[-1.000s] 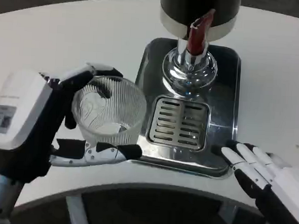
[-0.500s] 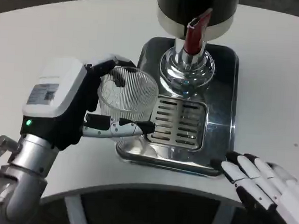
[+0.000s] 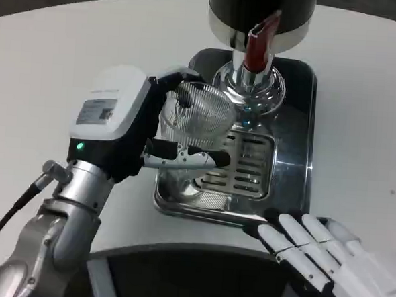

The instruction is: Grasp the cup under the faucet to collect the drink, then remove the cup.

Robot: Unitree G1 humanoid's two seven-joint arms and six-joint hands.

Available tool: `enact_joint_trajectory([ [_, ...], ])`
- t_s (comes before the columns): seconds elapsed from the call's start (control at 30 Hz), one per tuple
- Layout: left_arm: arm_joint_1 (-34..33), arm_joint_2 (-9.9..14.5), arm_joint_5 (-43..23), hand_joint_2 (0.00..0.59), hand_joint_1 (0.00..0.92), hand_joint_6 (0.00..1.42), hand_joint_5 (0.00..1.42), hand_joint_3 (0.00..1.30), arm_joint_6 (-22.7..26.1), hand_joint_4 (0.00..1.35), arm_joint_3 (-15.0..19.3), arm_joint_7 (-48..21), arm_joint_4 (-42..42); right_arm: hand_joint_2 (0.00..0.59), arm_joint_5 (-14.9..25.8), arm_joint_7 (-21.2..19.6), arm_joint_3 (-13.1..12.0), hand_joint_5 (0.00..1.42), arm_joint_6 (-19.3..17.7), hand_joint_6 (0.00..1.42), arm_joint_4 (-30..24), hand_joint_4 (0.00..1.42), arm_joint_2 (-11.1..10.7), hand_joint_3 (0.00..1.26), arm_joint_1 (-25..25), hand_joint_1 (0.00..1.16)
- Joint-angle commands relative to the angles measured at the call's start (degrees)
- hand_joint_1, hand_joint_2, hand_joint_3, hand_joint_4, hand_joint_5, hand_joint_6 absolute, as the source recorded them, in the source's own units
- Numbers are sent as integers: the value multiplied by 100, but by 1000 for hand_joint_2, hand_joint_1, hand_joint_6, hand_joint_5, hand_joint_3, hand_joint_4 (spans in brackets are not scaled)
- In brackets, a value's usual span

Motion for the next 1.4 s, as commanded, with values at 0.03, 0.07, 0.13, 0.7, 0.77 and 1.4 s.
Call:
enact_joint_trajectory([
  [0.03,-270,-54,60,4,591,1424,1148,850,41,954,-250,250,250,437,-89,17,121,0,-107,0,-75,0,643,65,209,436],
  [0.07,-297,-56,61,4,591,1424,1147,849,48,954,-288,269,290,437,-101,12,138,0,-120,0,-75,0,658,64,217,436],
  [0.13,-381,-79,83,4,591,1422,1138,844,69,941,-390,294,410,437,-101,-2,146,0,-155,0,-75,0,681,64,251,435],
  [0.7,-692,-129,144,50,513,1253,892,599,300,613,-900,270,868,429,-36,87,137,0,-222,0,-75,0,708,64,445,423],
  [0.77,-701,-122,130,72,483,1219,864,569,328,572,-936,239,882,429,-36,91,135,0,-220,0,-75,0,716,64,440,423],
  [1.4,-693,28,7,85,251,872,485,282,318,221,-1025,127,791,429,-138,138,248,0,-133,0,-75,0,725,64,406,420],
])
